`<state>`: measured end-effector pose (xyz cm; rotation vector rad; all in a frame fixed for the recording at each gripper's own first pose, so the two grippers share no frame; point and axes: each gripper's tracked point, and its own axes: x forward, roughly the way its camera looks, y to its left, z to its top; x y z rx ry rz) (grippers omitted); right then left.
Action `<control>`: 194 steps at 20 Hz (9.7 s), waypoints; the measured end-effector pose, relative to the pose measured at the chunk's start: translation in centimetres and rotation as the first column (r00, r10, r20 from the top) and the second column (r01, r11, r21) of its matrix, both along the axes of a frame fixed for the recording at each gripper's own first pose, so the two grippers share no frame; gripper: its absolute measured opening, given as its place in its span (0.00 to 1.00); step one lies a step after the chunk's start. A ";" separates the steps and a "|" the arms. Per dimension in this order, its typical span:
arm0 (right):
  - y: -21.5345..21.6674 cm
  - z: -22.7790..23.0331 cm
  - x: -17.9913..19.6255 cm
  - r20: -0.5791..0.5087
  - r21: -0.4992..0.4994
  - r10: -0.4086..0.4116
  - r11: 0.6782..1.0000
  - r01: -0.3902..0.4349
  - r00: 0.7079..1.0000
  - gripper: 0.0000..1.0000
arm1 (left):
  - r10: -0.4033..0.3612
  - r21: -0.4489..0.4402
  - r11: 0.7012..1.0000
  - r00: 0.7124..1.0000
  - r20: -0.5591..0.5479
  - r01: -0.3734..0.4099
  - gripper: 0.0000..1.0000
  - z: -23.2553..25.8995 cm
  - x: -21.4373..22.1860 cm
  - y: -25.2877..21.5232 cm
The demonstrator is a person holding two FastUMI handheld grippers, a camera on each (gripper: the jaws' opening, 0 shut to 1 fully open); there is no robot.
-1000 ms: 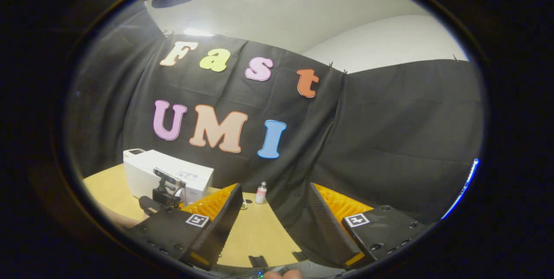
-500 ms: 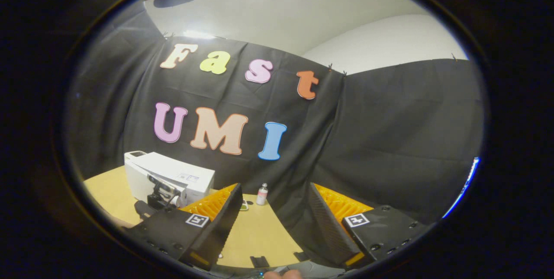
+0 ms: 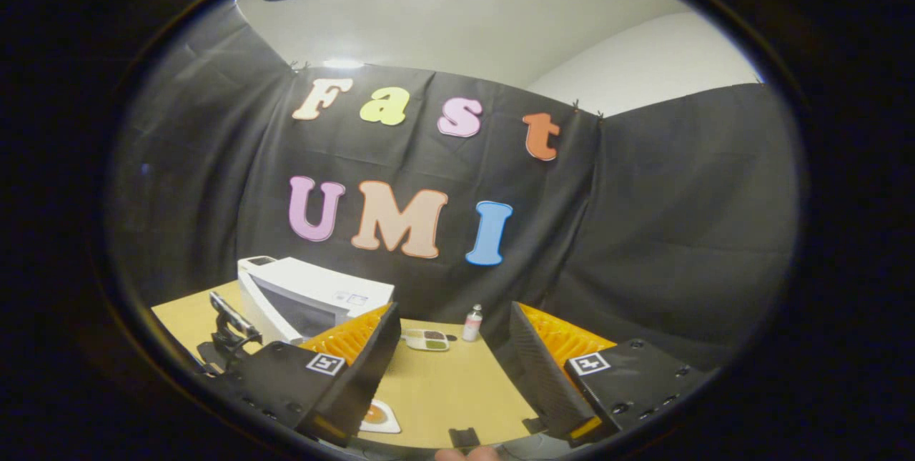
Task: Open the microwave oven with the left hand, put the food in, and close the microwave oven.
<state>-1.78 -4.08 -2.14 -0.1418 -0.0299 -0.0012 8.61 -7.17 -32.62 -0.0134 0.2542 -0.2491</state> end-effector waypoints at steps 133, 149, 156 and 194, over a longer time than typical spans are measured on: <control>38.0 -37.3 26.2 -0.566 0.733 0.269 0.597 0.326 0.780 0.52 | 0.122 -0.101 0.990 0.941 0.316 -0.095 0.97 24.4 -5.9 22.4; 38.3 -40.6 30.7 -0.578 0.747 0.181 0.509 0.428 0.795 0.45 | 0.211 -0.085 0.977 0.928 0.307 -0.194 1.00 24.2 -6.8 25.8; 38.4 -41.1 31.0 -0.587 0.745 0.178 0.501 0.441 0.789 0.52 | 0.222 -0.092 0.975 0.928 0.301 -0.203 0.97 24.0 -6.0 25.9; 16.2 -5.3 12.0 -0.007 0.448 0.234 0.870 -0.206 0.972 0.98 | 0.302 -0.146 0.938 0.947 -0.107 -0.316 0.01 6.7 -4.9 26.3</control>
